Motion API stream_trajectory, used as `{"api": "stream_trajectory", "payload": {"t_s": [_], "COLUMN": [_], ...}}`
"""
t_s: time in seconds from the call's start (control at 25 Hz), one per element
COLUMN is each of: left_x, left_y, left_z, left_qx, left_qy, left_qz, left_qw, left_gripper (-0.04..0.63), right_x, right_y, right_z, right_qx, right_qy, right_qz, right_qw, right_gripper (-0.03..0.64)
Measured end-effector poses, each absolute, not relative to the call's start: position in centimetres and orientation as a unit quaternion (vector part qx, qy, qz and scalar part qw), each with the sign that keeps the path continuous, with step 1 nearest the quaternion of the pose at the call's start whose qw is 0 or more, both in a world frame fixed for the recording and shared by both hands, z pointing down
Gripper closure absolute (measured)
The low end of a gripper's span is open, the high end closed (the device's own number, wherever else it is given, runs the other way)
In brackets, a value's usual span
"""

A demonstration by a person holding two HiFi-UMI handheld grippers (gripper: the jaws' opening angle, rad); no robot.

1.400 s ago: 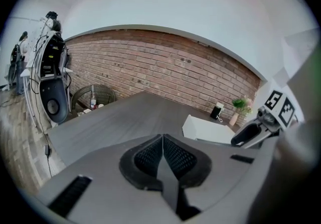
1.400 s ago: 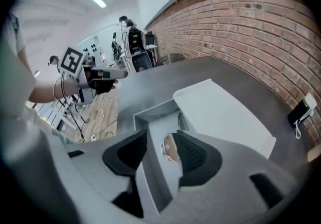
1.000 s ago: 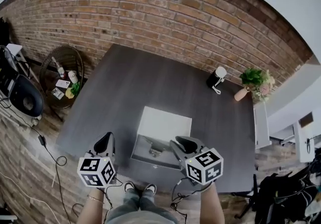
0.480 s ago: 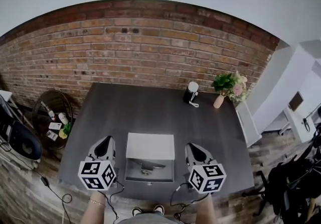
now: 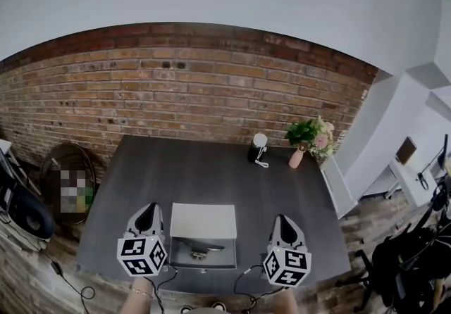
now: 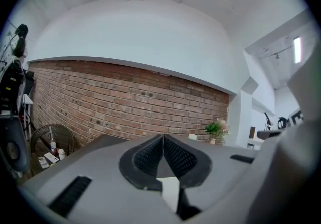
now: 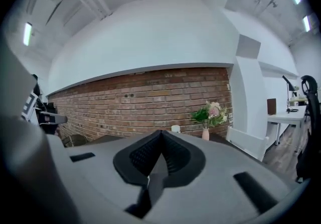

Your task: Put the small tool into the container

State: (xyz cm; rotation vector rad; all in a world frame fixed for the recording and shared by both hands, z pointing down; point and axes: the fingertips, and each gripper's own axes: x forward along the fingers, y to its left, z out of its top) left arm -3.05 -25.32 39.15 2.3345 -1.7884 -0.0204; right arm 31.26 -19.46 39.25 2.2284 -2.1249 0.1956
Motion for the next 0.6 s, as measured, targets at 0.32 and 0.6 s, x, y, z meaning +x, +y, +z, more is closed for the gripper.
{"api": "stream_trajectory", "payload": {"t_s": [0.32, 0.6], "left_x": [-3.23, -3.34], "left_y": [-24.77, -24.31], "left_z": [39.54, 40.03], "left_qx": [0.786, 0.782], "left_qy": [-0.609, -0.613], "left_qz": [-0.011, -0.009], "left_qw": [0.107, 0.115], "left_gripper": [0.588, 0.588], "right_x": [31.17, 31.32], "right_y": [-19.53, -19.43], "right_z": [38.55, 38.37], "right_qx": [0.723, 0.723], "right_qy": [-0.688, -0.687], "right_qz": [0.054, 0.057], "right_qw": [0.042, 0.042], "right_gripper": [0.615, 0.615]}}
